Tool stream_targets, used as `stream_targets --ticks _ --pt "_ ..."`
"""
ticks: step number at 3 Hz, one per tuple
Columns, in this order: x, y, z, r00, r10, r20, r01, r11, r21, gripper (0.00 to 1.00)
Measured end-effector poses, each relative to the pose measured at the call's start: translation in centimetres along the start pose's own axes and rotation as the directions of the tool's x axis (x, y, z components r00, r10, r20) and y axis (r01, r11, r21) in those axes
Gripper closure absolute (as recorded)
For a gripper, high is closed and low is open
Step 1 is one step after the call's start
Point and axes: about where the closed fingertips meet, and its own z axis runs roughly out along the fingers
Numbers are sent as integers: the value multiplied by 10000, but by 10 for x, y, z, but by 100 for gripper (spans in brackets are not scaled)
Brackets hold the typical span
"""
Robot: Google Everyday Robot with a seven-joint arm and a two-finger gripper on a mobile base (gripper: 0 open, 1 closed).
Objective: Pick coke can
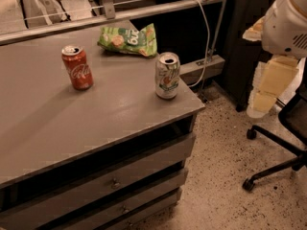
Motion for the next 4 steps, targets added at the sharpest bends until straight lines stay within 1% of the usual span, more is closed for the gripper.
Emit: stream_targets --ticks 1,2,3,4 --pt "-64 -35 11 9871 -1485 602 1485 9889 52 0" --pt "-178 -65 6 9132 -3650 1814 3596 9310 632 0" --pt "-289 -53 6 7911 -5341 2982 5347 8406 871 0" --pt "-318 -48 2 7586 -5657 3232 5635 8187 1105 0"
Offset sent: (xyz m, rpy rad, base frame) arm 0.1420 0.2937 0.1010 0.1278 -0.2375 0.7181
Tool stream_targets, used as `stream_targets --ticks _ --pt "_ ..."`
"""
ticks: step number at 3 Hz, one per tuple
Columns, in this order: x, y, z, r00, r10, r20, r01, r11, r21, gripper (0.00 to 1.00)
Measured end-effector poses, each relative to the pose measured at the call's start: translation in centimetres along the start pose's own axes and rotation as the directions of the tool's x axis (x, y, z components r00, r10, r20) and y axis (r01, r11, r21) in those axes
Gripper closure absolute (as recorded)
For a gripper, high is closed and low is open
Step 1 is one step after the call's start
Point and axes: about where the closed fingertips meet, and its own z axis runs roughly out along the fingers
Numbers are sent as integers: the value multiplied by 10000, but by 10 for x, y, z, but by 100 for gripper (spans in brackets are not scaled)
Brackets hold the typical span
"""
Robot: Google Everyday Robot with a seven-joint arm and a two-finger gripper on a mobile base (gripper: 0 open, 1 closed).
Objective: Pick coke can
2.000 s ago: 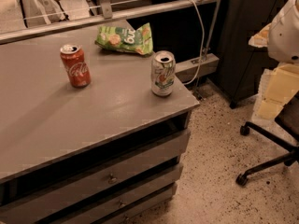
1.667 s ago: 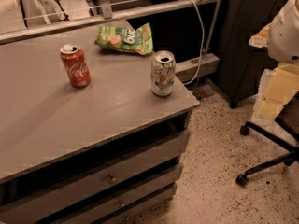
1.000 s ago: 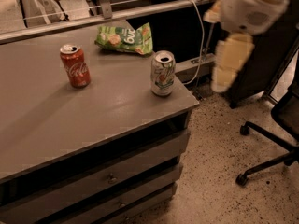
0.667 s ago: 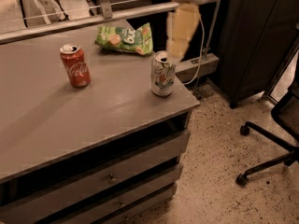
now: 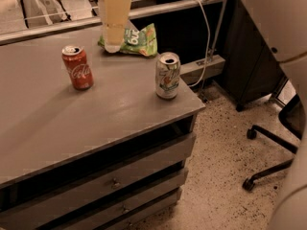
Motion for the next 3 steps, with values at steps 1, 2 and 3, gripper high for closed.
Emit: stream_targets --ticks 1,2,3 --pt "2 0 -1 10000 34 -14 -34 10000 34 0" --pt "1 -2 27 9973 356 647 -352 9994 -63 0" --pt "14 -8 81 9861 945 1369 -924 9955 -213 0"
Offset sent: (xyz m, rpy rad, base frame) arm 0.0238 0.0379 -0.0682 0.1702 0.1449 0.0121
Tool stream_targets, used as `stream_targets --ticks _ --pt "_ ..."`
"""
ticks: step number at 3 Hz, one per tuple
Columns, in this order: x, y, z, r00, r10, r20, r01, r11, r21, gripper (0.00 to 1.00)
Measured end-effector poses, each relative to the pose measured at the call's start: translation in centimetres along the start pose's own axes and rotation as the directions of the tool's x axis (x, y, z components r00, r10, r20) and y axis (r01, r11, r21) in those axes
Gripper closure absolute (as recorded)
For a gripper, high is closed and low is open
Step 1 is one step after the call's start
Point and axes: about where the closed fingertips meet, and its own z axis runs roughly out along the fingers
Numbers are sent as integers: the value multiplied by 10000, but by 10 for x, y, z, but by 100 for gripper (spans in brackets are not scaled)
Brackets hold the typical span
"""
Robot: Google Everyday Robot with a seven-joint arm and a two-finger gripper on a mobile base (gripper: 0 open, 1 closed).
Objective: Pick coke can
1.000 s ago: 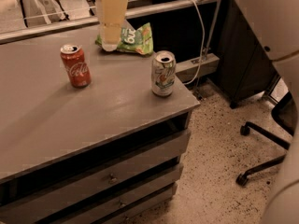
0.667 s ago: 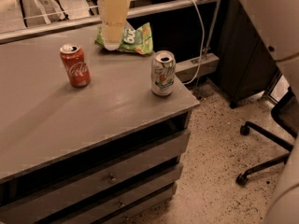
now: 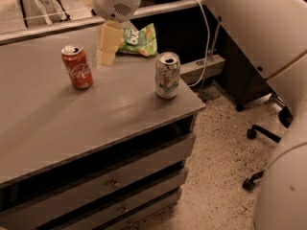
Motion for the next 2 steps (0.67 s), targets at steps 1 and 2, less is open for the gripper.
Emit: stream_targets --ticks 1,2 --pt "17 -15 40 9958 486 779 -500 9986 166 0" --pt "24 -33 70 9844 871 1528 -895 9959 89 0"
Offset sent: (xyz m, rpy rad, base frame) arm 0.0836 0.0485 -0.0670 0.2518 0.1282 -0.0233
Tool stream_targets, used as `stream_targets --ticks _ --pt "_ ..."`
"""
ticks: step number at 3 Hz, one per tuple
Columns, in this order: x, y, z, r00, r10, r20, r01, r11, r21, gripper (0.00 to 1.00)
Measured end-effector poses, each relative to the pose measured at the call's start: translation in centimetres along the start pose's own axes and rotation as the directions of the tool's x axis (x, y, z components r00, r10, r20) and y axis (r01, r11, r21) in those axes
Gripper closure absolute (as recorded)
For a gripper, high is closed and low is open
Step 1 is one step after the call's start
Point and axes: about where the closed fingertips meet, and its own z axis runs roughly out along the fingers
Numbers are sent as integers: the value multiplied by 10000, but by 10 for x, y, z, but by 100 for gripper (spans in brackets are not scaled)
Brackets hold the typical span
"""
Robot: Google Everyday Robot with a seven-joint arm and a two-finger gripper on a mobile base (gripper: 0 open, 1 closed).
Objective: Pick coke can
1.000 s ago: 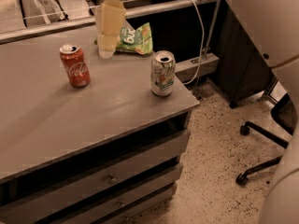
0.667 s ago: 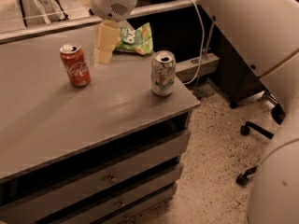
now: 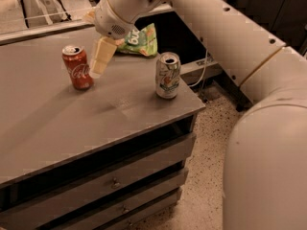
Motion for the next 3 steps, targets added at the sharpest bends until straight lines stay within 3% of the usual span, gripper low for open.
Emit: stream_targets --ticks 1,3 --pt "1 -14 30 9955 497 809 -464 9980 -430 6" --pt "9 -21 68 9765 1366 1670 -1162 9852 -1264 48"
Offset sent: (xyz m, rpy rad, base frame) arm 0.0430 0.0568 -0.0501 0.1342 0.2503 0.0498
